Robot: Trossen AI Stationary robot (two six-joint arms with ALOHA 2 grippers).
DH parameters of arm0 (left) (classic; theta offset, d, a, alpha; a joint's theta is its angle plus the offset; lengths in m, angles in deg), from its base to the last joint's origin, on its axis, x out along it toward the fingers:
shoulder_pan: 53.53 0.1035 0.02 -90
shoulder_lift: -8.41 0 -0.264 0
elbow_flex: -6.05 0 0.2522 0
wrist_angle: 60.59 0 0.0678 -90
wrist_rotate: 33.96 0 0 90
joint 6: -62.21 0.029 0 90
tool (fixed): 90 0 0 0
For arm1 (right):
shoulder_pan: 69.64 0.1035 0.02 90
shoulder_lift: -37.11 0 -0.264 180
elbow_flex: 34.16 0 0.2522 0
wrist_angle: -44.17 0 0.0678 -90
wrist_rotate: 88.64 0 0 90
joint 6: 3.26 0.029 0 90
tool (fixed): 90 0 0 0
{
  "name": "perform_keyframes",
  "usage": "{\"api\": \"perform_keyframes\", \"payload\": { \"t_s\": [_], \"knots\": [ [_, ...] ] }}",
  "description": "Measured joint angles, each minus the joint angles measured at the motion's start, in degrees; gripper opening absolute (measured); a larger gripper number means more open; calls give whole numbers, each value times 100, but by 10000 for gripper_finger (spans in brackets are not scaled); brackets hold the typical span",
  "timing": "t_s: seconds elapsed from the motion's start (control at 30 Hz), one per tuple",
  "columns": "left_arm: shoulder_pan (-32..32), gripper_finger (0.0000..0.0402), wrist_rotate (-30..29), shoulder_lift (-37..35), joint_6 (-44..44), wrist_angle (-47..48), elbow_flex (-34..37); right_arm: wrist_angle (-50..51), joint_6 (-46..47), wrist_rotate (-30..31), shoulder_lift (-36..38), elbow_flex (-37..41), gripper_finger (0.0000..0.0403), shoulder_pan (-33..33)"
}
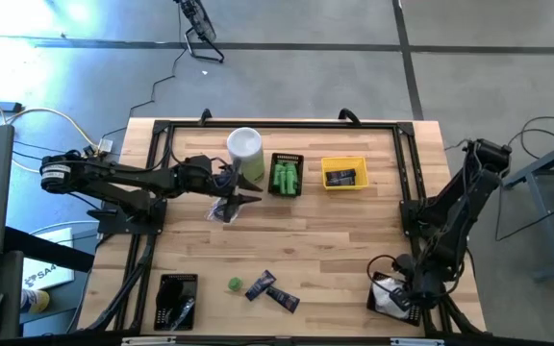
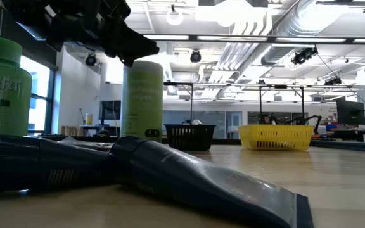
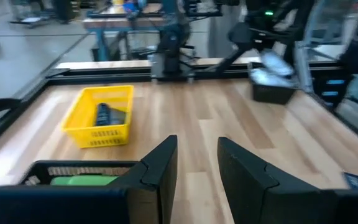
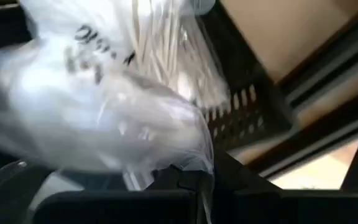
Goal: Pick & Place Travel size toiletries
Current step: Put the white cotton pack into the bottom right black bin
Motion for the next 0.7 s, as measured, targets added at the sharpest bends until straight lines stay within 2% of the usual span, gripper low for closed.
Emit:
{"api": "perform_keyframes", "payload": {
  "t_s": [0.1,0.23,0.53,0.7],
  "knots": [
    [2,113,-226,0,0,-2,0,108,-303,-46,-136,0,3,-4],
    [2,113,-399,0,0,-7,0,235,-277,-413,-255,0,3,-16],
    [2,113,-439,0,-2,-13,0,366,-65,-528,-264,-1,5,-27],
    [2,113,-438,-1,-2,-11,0,355,-73,-562,-264,0,43,-130]
  ]
}}
